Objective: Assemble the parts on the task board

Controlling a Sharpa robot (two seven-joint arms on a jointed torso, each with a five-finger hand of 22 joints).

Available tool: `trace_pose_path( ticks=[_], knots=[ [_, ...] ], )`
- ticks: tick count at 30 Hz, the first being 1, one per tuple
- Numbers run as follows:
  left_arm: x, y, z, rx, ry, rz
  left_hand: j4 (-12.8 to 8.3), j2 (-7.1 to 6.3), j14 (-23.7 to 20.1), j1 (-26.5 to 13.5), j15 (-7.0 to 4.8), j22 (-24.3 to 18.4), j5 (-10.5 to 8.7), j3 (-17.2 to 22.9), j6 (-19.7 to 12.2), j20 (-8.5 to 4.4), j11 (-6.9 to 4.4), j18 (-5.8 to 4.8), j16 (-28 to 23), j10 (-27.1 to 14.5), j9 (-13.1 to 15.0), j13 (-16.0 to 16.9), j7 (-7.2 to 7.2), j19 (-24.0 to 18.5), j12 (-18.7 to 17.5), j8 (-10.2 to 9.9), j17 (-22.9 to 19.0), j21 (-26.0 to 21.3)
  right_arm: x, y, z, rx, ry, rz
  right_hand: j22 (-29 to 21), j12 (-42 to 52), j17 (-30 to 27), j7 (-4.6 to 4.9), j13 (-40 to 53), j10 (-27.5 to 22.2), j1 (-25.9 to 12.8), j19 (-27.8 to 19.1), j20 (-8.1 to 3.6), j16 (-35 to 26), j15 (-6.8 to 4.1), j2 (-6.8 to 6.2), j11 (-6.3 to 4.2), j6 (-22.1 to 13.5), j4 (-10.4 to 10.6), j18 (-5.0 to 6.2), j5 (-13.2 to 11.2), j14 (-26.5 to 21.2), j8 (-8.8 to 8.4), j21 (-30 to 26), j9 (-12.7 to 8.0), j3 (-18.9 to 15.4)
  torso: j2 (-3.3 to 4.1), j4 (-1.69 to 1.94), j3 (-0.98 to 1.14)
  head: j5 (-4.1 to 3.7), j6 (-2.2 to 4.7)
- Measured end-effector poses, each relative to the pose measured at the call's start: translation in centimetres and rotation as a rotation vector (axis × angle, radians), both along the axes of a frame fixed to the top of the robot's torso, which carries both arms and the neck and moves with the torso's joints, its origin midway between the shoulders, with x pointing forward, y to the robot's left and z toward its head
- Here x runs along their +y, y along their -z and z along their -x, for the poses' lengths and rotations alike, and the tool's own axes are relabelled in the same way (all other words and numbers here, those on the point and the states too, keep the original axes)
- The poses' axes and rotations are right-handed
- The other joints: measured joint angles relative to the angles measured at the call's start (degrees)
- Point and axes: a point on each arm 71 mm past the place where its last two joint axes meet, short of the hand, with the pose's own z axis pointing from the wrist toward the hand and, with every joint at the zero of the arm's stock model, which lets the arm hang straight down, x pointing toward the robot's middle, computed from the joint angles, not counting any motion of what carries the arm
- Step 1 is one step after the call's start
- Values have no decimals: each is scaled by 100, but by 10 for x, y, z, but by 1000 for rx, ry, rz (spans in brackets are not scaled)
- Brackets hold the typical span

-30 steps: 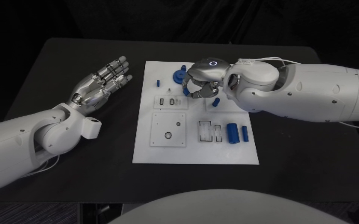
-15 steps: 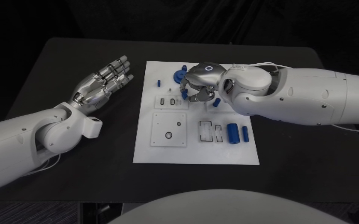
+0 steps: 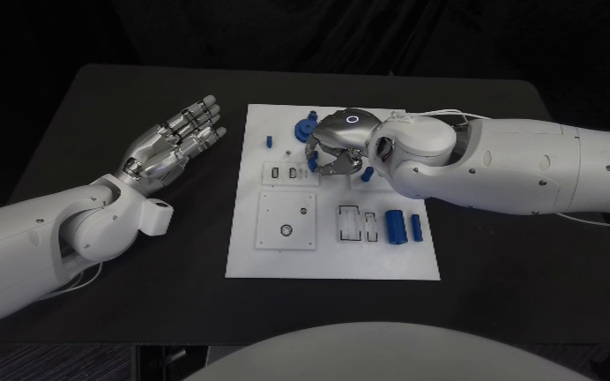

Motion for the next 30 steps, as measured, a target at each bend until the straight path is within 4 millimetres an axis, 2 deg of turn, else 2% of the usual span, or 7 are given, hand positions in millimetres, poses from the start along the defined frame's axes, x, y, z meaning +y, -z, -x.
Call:
trace_pose_path(
  ticks=[4,11,16,21,30],
  knots=[
    [0,0,0,0,0,0,0,0,0,0,0,0,-33,0,0,0,0,0,0,0,0,0,0,0,0,0,0,0,1,1,0,3,1,2,0,0,0,2,0,-12,-25,0,0,0,6,-21,32,-81,0,0,-42,-6,-66,0,227,0,2,-2,1,1,0],
    [0,0,0,0,0,0,0,0,0,0,0,0,-33,0,0,0,0,0,0,0,0,0,0,0,0,0,1,0,2,2,0,5,1,5,0,0,0,26,0,-2,-109,0,0,0,43,-26,42,-199,-6,0,-268,-1,-166,-26,250,12,4,0,4,-3,0],
    [0,1,-1,1,0,-1,0,0,0,0,0,0,-33,0,0,0,0,0,0,0,0,0,0,0,0,0,2,0,1,4,0,12,3,14,-1,0,0,67,0,-13,-221,-1,42,0,43,-17,53,-427,-13,-1,-479,-1,-352,-66,136,20,4,3,4,-3,0],
    [1,1,-1,1,-1,-1,0,0,0,0,0,0,-33,0,0,0,0,0,0,0,0,0,0,0,0,0,3,0,1,5,0,18,4,22,-1,0,0,57,0,-2,-267,-1,42,-23,43,-63,83,-677,-30,0,-621,-1,-570,-104,-5,3,4,5,4,-8,0],
    [1,1,-1,1,-1,-1,0,0,0,0,0,0,-33,0,0,0,-1,0,0,0,0,0,0,0,0,0,1,0,0,5,0,21,3,25,-1,0,0,63,0,-1,-336,-1,42,-23,43,-133,82,-802,-3,0,-980,0,-739,-149,-127,-102,4,7,1,-1,0]
  ],
)
